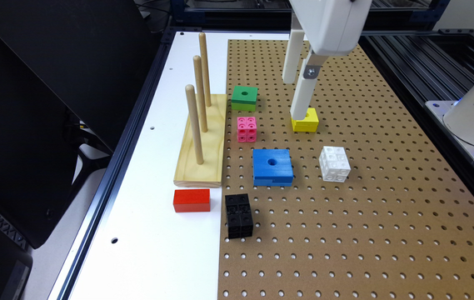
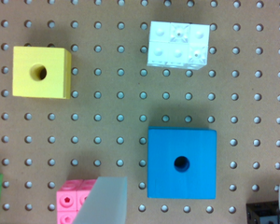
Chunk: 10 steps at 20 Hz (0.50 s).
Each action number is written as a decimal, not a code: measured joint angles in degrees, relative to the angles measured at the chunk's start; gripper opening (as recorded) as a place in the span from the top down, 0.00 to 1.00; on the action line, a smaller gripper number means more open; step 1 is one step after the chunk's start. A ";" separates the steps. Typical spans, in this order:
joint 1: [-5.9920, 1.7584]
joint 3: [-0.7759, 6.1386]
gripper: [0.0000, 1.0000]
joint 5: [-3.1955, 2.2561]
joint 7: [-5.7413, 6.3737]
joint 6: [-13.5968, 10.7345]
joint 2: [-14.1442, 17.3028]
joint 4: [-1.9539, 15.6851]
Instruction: Pick up blue block.
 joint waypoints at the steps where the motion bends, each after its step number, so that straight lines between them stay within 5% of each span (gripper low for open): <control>1: -0.01 0.00 0.00 0.00 0.00 0.00 0.00 0.00; 4: -0.02 0.00 0.00 0.00 0.00 0.34 0.92 -0.14; 10: -0.30 -0.01 0.00 -0.24 0.00 6.63 7.66 -0.10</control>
